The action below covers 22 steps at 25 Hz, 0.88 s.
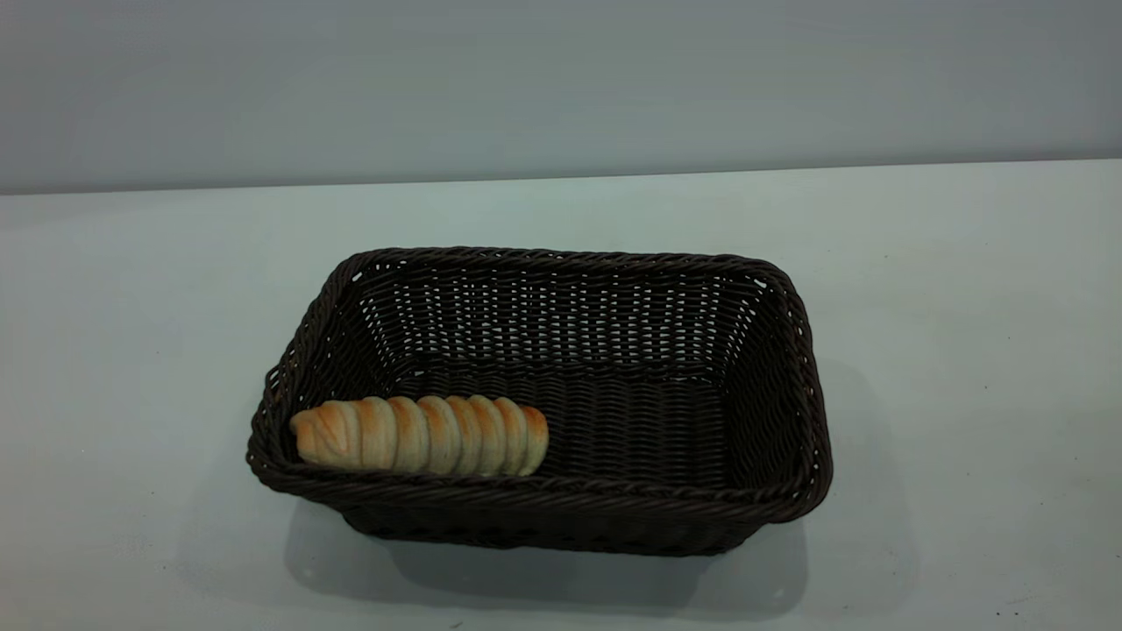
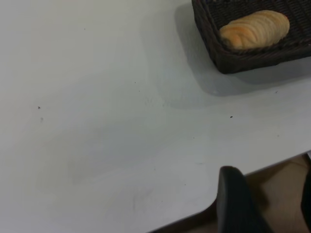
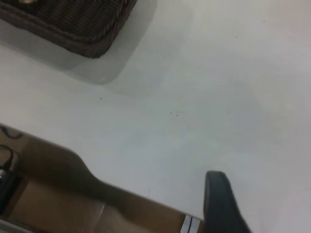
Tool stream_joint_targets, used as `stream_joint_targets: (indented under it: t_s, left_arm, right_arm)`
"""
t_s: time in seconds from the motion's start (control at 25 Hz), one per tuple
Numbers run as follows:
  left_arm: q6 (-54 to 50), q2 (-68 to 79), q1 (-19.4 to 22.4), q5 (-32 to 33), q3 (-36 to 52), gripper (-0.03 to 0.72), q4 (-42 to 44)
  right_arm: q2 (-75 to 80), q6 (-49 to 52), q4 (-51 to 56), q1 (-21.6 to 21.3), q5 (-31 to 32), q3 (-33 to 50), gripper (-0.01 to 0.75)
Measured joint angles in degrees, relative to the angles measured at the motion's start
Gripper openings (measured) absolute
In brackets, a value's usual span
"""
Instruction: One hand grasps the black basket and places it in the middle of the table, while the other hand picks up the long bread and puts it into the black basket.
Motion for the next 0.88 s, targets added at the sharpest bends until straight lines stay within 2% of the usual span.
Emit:
stream_joint_targets:
  t_s: [0.32,0.4,0.72,0.88]
  left_arm:
    - [0.0,0.0,0.0,0.0,0.0,0.366,0.0]
    - [0.06,0.0,1.3,0.0,0.0,0.366,0.0]
    - [0.06,-3.27,16.58,0.0,0.0,0.366,0.0]
    - [0.06,-3.88,20.87,0.0,0.0,0.366,0.0]
  right_arm:
    - [-0.75,0.0,0.0,-0.15,0.0,0.0,0.456]
    - [-1.56,0.0,0.3,-1.46,0.0,0.0,0.456]
    - [-5.83,0.0,0.31,-11.1,0.0,0.0,0.456]
    - [-9.09,0.0,0.31,-13.15,0.05,0.0,0.456]
